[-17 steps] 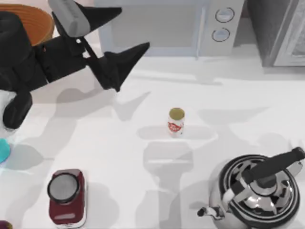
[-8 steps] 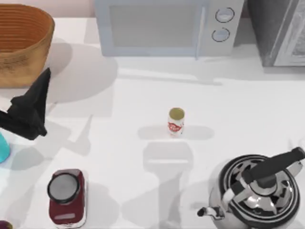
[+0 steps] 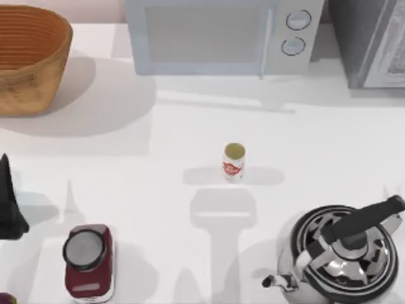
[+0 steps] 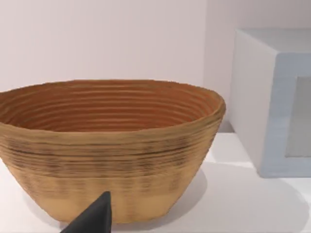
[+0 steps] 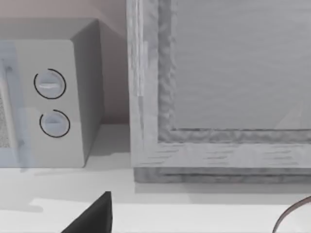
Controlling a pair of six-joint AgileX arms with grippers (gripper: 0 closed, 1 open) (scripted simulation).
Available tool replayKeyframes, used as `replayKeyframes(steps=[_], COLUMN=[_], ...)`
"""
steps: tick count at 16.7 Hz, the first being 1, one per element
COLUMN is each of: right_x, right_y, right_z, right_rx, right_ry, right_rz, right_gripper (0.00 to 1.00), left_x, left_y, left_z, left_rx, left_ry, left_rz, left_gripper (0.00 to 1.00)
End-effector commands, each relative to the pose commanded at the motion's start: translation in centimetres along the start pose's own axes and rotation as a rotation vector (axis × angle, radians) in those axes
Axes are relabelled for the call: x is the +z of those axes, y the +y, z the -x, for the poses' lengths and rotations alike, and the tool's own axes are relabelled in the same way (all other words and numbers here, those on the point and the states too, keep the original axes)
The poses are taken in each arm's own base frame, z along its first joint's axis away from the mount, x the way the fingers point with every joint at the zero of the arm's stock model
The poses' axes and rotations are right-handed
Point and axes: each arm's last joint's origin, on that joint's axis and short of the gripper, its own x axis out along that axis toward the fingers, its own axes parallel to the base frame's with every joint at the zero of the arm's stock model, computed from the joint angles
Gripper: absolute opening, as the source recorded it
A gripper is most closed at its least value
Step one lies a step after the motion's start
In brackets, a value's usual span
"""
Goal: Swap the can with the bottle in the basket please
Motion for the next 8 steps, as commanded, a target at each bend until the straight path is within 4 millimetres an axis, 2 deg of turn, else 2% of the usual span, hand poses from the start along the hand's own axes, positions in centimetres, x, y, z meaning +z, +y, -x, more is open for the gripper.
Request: replayKeyframes(steps=[3,8], right_x=[0.0,0.0], right_y=[0.0,0.0], right_z=[0.0,0.0], right_rx=[0.0,0.0], right_ry=[0.0,0.0], right_rz=[0.0,0.0], right_gripper=[1.0,1.0], left_x=[-0.85,-0.76], left_y=[0.2,0.16], left_z=[0.2,0.19], left_rx=[0.042,0.037], left_ry=[0.008,0.007], left_rz=[-0.001,-0.001], left_gripper=[1.0,1.0])
